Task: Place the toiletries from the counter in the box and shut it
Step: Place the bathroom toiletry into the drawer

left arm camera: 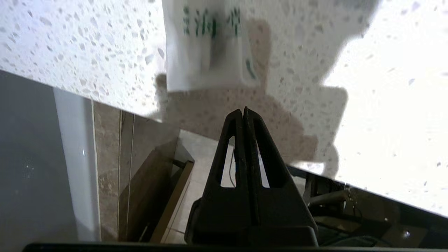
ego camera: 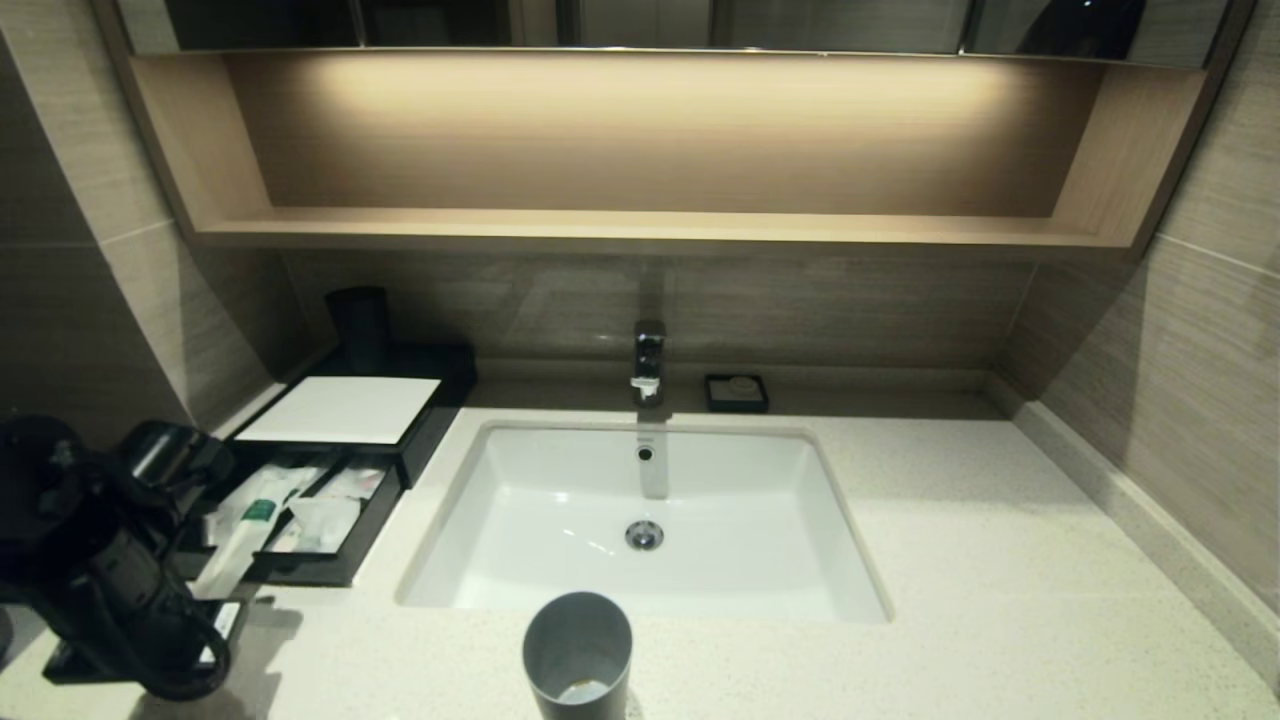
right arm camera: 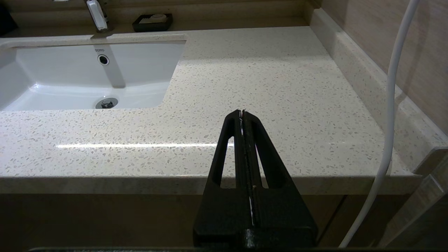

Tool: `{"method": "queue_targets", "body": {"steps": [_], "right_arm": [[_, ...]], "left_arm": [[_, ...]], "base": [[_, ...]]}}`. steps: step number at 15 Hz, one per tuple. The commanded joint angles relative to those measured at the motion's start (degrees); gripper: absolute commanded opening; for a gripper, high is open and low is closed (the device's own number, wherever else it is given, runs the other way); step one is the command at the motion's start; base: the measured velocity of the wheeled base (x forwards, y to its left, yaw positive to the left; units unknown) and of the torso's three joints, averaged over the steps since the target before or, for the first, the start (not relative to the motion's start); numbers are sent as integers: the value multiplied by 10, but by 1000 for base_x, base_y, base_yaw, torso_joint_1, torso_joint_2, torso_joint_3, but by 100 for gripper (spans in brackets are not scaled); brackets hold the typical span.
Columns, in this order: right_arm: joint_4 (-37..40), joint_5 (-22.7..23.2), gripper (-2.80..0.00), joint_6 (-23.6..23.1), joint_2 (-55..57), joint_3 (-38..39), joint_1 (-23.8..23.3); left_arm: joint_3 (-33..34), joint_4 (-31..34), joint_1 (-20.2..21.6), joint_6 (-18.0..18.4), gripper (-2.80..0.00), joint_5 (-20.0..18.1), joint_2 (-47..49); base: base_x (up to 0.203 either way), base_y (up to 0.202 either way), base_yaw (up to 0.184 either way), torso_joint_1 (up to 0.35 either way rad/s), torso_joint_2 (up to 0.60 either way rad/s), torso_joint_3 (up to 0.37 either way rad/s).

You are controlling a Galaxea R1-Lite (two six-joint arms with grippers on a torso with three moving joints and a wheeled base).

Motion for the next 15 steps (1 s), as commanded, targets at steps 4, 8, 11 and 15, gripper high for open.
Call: {"method": "queue_targets", "body": {"steps": [4, 8, 11, 15], "right_arm": [[0, 0, -280, 0, 0, 0, 0], [0, 0, -280, 0, 0, 0, 0], [0, 0, -280, 0, 0, 0, 0], [0, 0, -280, 0, 1, 0, 0]], "left_arm": [[-2, -21, 0, -6, -280, 3, 11], [-3, -62, 0, -6, -280, 31, 28], [-14, -71, 0, -6, -280, 36, 30], [-25, -72, 0, -7, -280, 36, 28]], "base": [[0, 0, 0, 0, 0, 0], [0, 0, 0, 0, 0, 0], [0, 0, 0, 0, 0, 0], [0, 0, 0, 0, 0, 0]]}}
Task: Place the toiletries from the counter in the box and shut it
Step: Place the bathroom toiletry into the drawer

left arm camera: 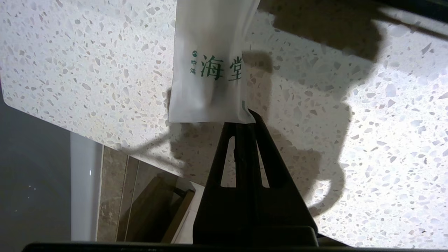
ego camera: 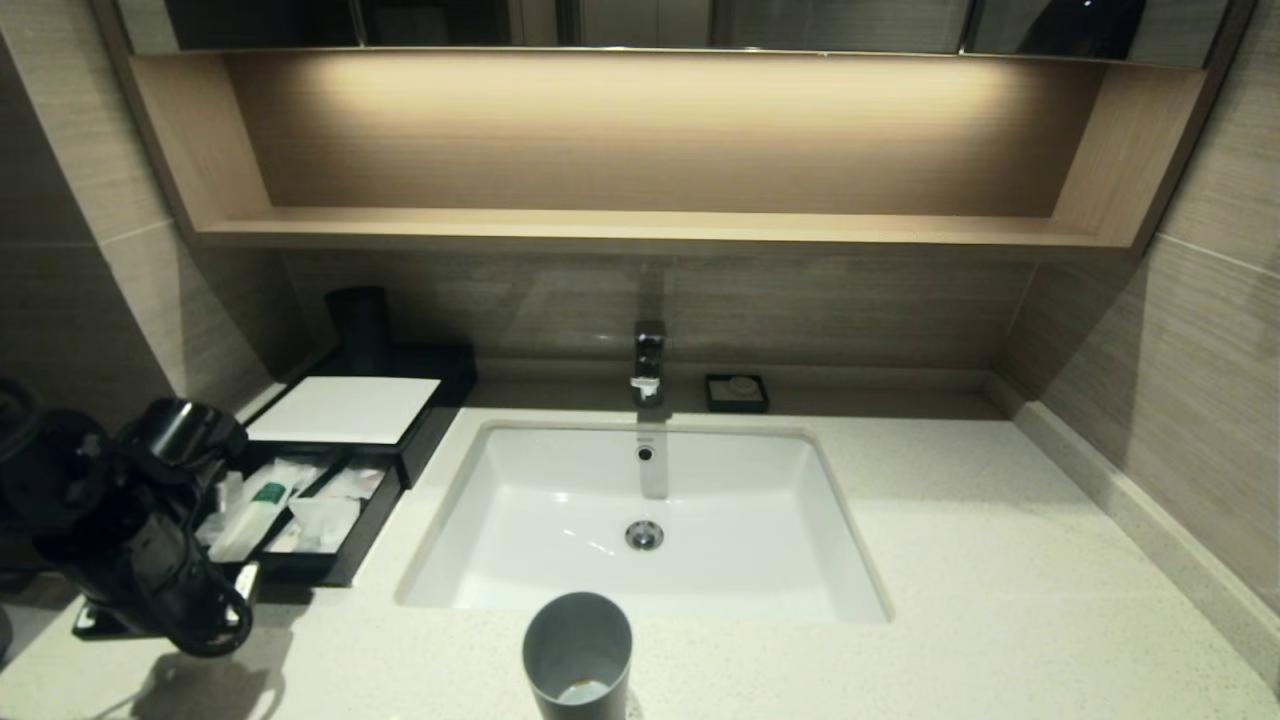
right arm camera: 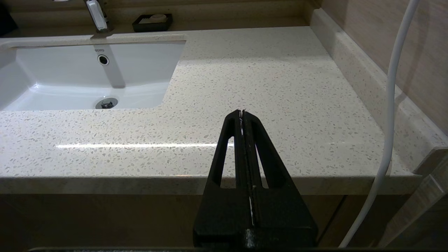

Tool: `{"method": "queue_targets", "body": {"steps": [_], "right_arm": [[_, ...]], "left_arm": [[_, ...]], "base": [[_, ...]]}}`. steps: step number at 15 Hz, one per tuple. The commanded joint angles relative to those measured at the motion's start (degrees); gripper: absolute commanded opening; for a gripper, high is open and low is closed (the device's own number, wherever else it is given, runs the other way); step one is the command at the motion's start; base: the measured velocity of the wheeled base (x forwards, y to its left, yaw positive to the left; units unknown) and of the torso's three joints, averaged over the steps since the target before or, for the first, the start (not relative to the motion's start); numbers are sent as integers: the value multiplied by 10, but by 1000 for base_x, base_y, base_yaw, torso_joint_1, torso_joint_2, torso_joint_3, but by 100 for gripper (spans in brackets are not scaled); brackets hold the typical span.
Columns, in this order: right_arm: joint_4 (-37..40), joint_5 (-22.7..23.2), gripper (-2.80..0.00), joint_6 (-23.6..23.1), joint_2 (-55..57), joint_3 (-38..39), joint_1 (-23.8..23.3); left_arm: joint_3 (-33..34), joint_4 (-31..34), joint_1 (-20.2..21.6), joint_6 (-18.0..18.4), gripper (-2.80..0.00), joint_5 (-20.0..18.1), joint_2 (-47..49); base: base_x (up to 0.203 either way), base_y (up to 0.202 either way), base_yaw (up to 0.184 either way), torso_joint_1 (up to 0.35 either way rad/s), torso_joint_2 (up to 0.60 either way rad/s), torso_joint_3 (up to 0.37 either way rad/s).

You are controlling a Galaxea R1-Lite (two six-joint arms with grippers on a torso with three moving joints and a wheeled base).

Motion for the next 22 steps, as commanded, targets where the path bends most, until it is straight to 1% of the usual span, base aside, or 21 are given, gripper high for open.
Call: {"method": "queue_targets", "body": {"steps": [1, 22], "right_arm": [[0, 0, -280, 0, 0, 0, 0], [0, 0, -280, 0, 0, 0, 0]], "left_arm": [[-8, 1, 0, -1, -280, 1, 1], [-95, 1, 4, -1, -280, 4, 33]], "base": [[0, 0, 0, 0, 0, 0], [0, 0, 0, 0, 0, 0]]}}
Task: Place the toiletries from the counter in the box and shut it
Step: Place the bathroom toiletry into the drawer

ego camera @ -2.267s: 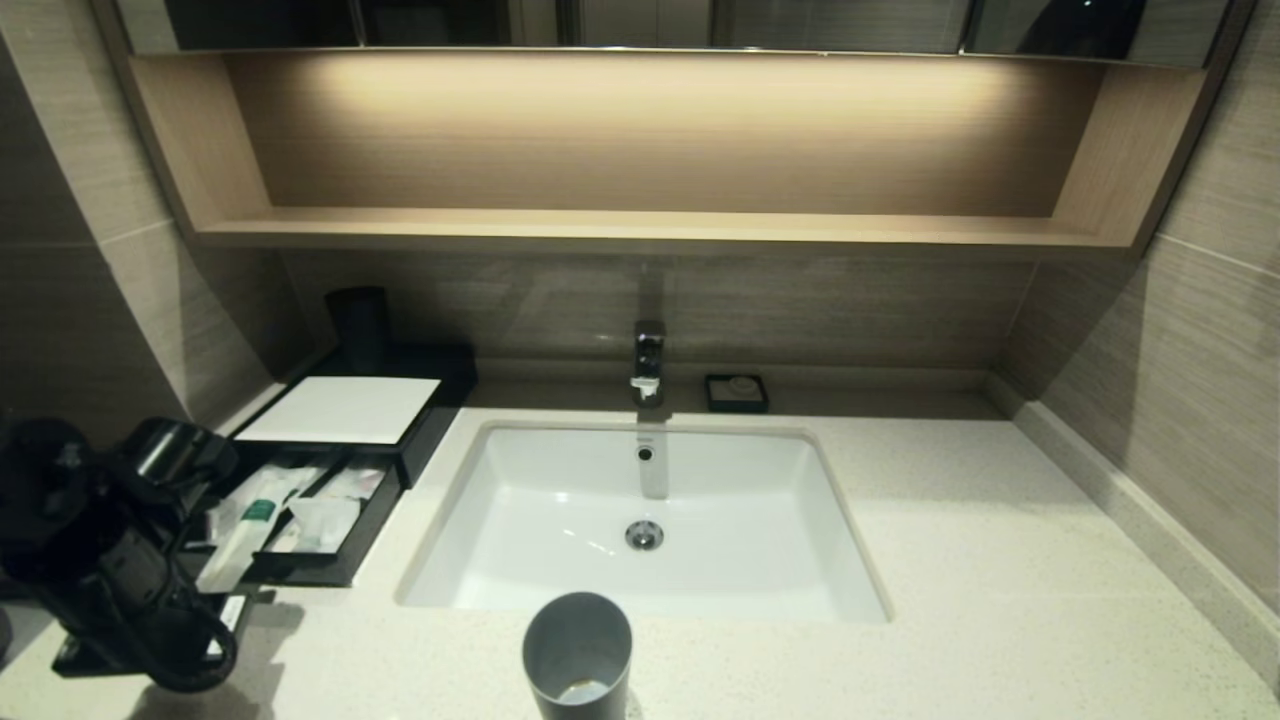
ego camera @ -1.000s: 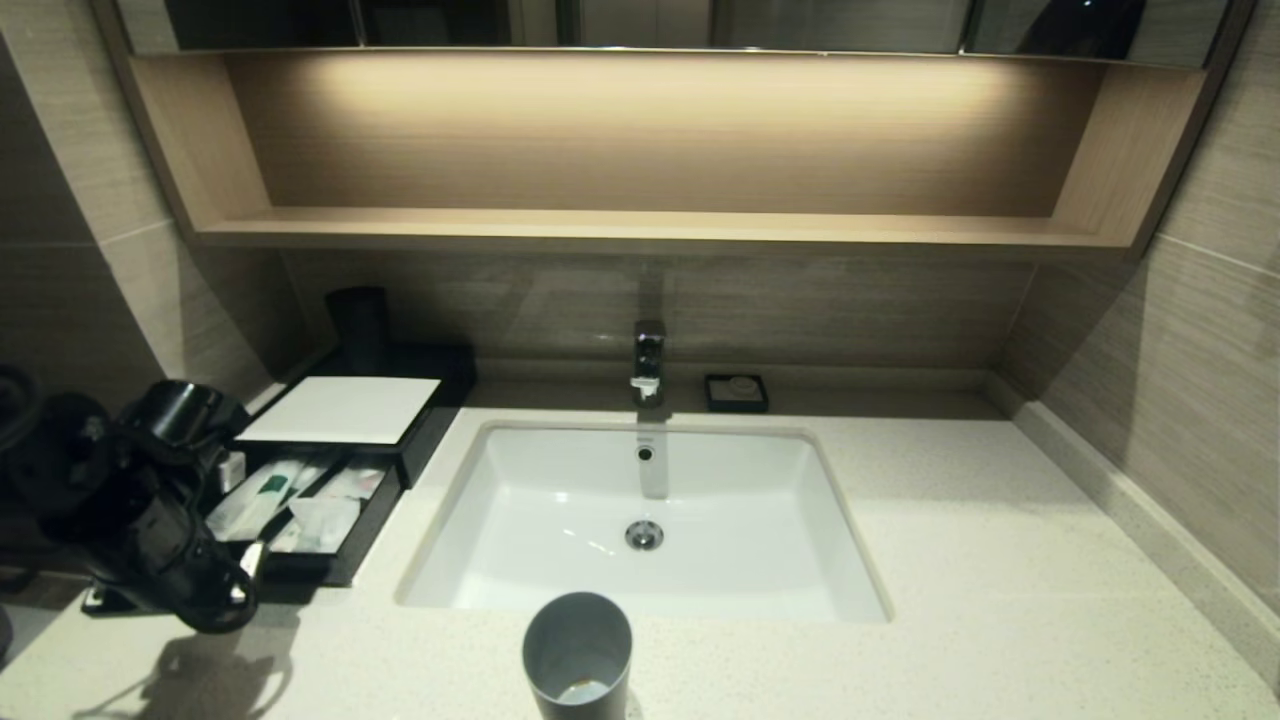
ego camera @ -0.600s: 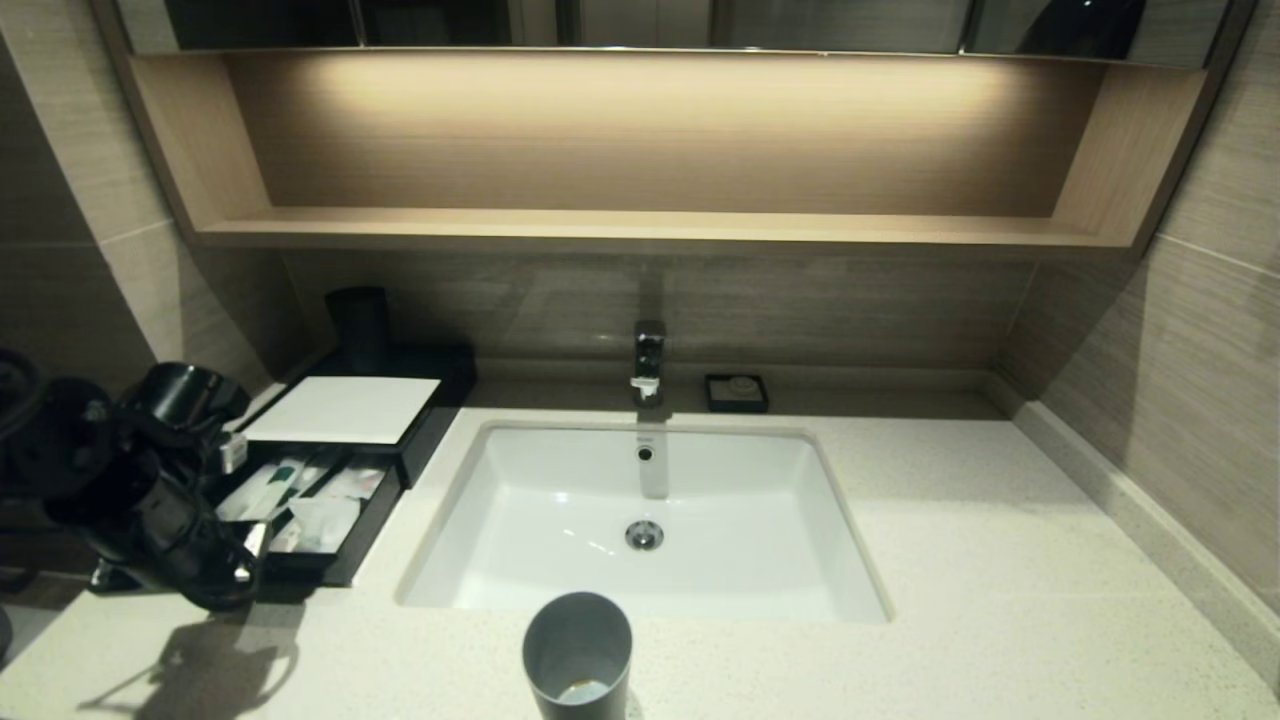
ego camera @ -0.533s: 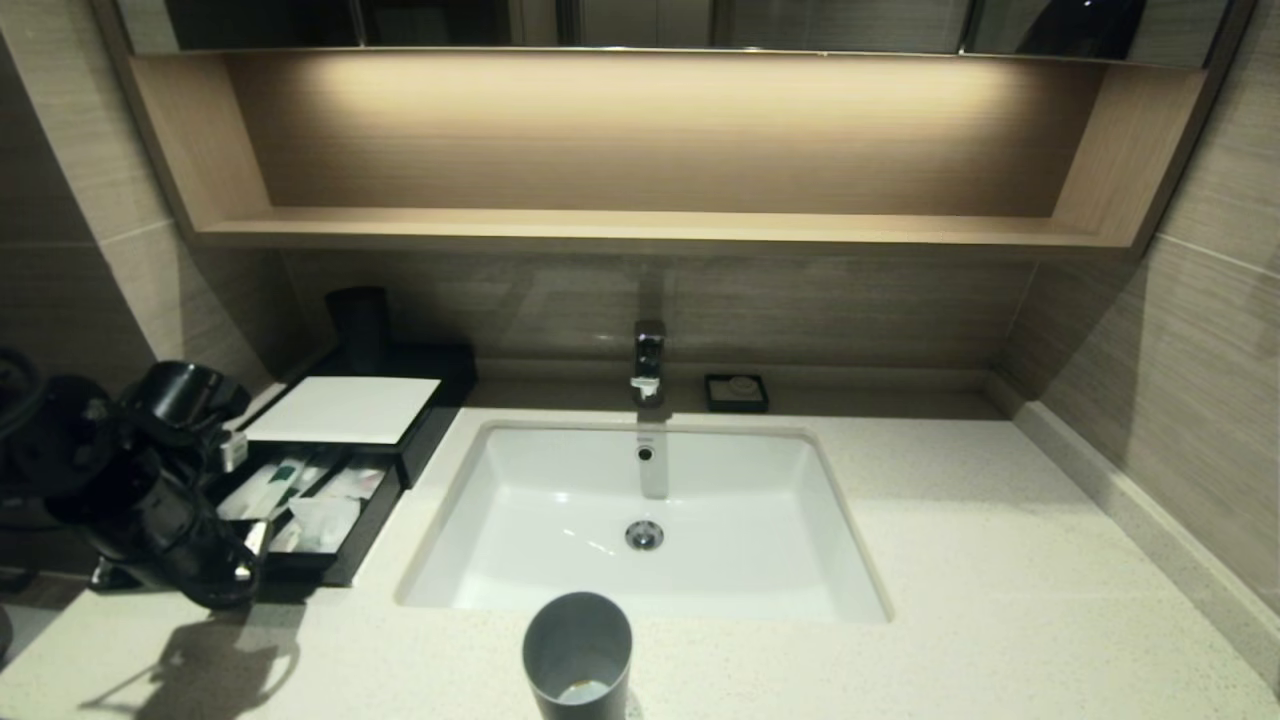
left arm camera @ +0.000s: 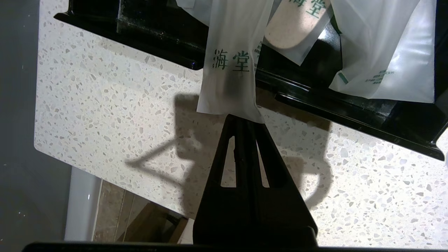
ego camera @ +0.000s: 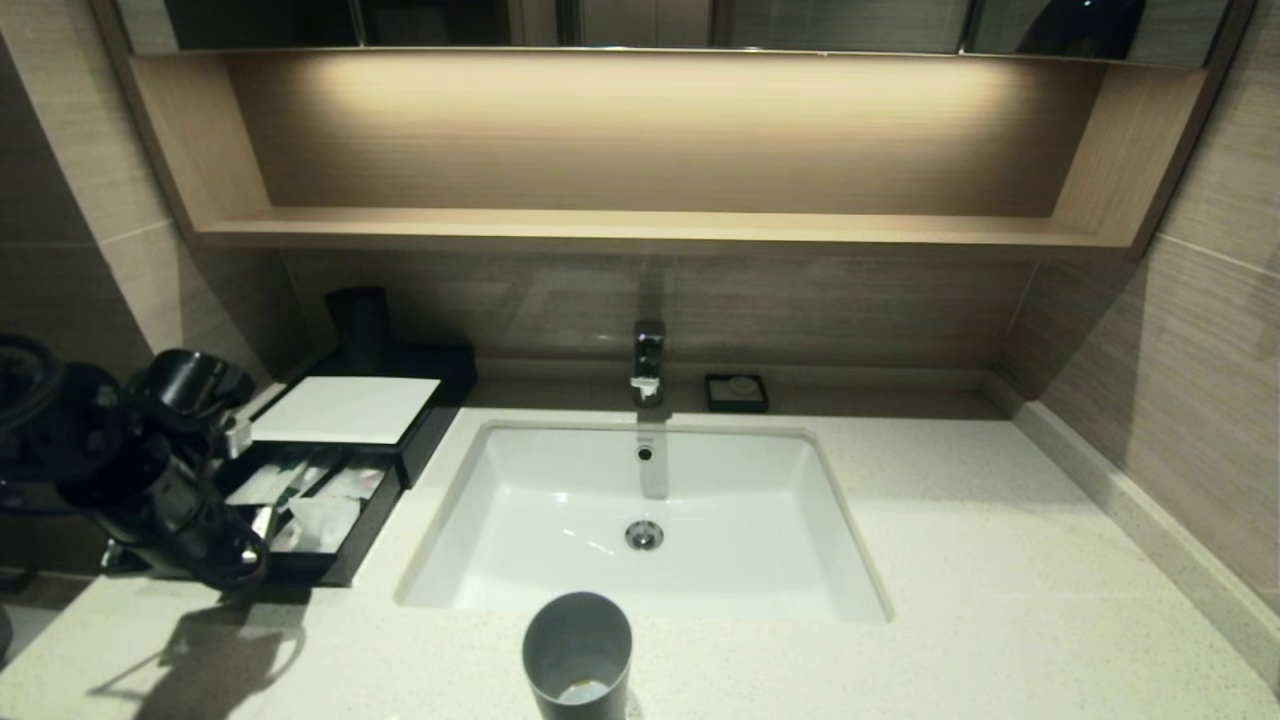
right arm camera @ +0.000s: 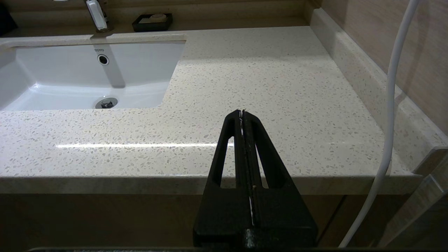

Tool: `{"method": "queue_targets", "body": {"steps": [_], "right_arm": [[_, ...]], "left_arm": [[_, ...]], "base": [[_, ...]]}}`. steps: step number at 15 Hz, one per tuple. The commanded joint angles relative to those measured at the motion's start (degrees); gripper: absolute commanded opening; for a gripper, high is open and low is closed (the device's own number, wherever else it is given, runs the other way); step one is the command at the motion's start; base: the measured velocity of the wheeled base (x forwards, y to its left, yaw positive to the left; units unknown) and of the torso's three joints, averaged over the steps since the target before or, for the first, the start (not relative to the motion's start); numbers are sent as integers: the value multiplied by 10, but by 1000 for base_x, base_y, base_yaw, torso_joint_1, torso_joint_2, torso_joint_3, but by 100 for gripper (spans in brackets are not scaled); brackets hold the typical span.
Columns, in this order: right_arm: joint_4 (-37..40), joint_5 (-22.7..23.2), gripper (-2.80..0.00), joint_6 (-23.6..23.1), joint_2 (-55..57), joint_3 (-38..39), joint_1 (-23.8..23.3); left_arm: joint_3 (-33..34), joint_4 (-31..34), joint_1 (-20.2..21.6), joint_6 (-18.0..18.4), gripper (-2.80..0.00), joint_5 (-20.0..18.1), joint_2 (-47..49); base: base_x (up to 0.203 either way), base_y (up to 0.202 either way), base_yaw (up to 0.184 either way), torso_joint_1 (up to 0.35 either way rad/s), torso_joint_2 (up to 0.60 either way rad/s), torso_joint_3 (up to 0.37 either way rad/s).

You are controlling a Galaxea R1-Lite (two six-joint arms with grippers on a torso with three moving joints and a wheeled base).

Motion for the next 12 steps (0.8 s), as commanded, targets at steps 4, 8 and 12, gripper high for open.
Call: {"method": "queue_targets", "body": {"steps": [4, 8, 12], "right_arm": [[0, 0, -280, 0, 1, 0, 0], [0, 0, -280, 0, 0, 0, 0], [0, 1, -280, 0, 1, 0, 0]], "left_arm": [[-20, 1, 4, 0, -280, 11, 19], [-39, 2, 4, 0, -280, 12, 29], [-66, 3, 4, 0, -280, 14, 43]], "base": [[0, 0, 0, 0, 0, 0], [0, 0, 0, 0, 0, 0], [0, 0, 0, 0, 0, 0]]}}
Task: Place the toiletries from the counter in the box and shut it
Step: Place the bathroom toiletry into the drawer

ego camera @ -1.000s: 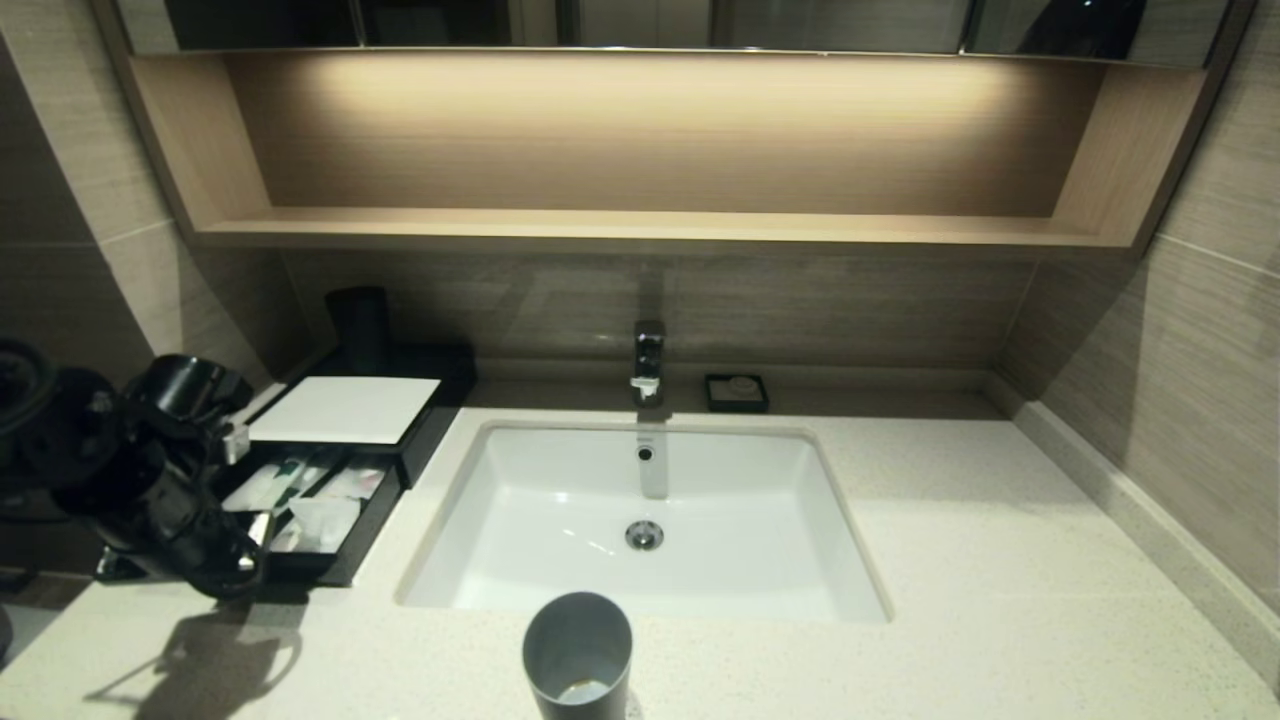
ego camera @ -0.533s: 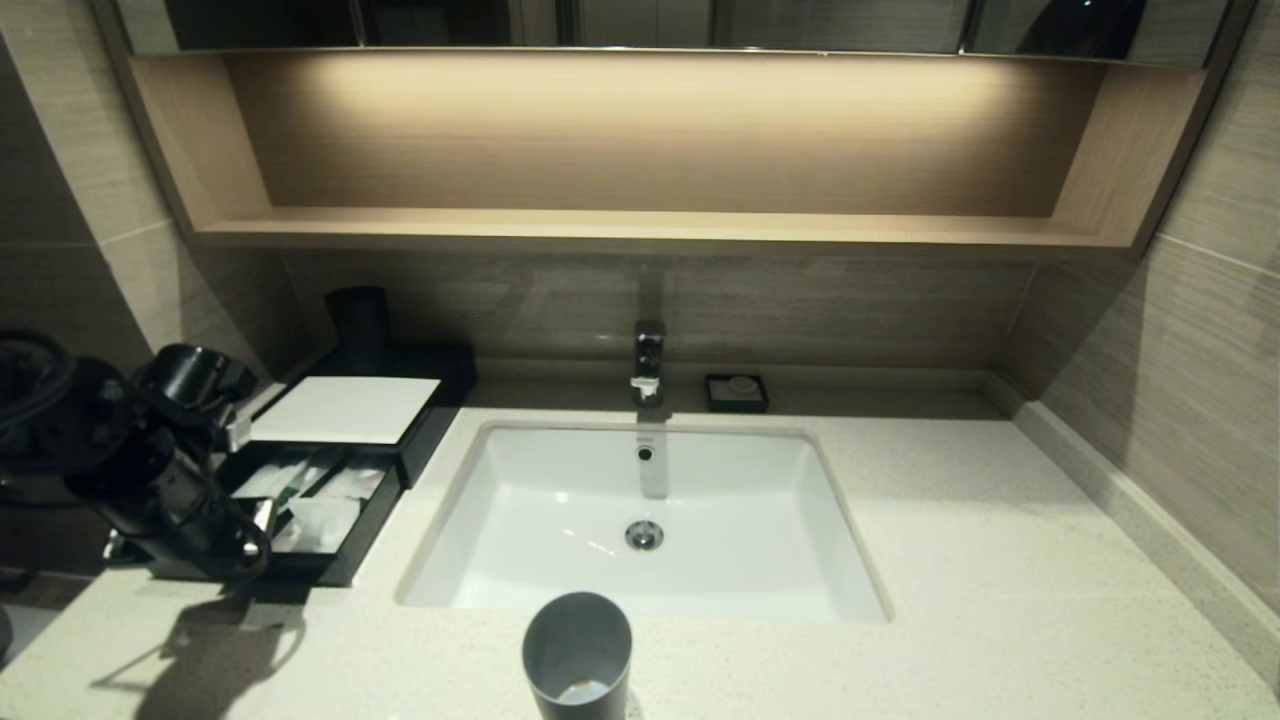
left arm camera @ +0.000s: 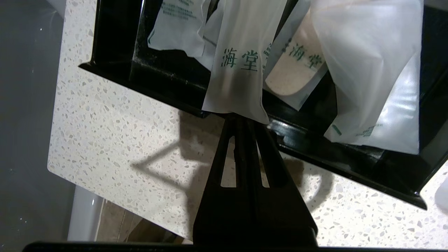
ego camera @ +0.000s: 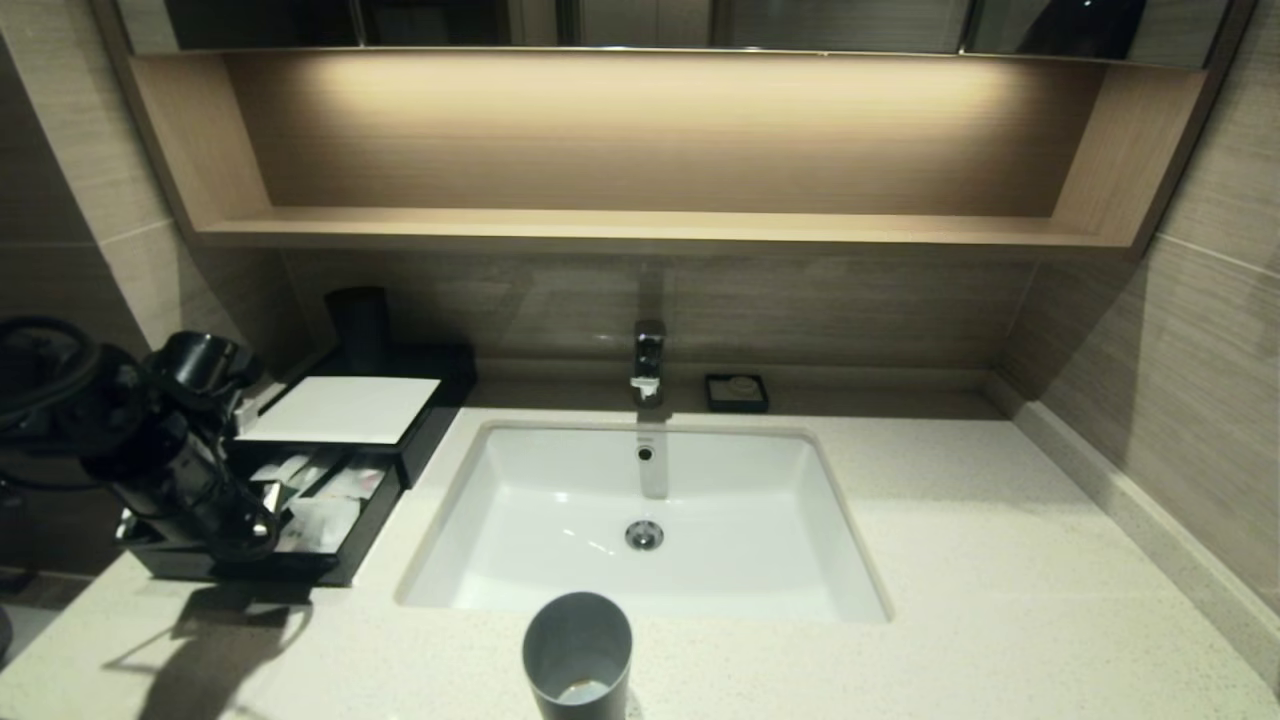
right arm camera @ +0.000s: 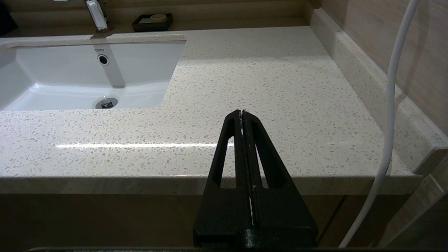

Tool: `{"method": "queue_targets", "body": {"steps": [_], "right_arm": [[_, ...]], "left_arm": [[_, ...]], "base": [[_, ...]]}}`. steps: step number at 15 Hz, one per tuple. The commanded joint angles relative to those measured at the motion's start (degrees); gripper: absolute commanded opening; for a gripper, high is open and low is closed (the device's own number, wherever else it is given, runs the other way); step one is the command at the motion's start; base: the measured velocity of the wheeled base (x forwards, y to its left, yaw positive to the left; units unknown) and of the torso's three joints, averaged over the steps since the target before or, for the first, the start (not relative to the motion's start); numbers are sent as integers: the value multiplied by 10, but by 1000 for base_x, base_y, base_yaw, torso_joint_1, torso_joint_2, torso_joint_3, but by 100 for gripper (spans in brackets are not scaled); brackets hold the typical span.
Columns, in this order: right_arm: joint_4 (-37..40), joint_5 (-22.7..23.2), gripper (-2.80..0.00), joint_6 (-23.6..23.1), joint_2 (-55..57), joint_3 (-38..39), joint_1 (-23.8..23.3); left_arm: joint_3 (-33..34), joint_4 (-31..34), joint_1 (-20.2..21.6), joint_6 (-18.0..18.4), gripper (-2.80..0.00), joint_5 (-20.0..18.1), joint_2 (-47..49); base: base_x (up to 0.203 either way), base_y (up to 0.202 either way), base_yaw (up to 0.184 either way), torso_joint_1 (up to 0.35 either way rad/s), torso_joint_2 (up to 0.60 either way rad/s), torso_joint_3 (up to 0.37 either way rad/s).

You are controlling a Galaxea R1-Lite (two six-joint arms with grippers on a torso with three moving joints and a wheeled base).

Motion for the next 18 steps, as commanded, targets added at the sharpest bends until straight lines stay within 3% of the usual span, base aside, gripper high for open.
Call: {"method": "queue_targets", "body": {"steps": [1, 18], "right_arm": [[0, 0, -280, 0, 0, 0, 0], [0, 0, -280, 0, 0, 0, 0]], "left_arm": [[-18, 3, 0, 0, -280, 1, 13], [-116, 6, 21, 4, -280, 21, 86]], "base": [[0, 0, 0, 0, 0, 0], [0, 0, 0, 0, 0, 0]]}}
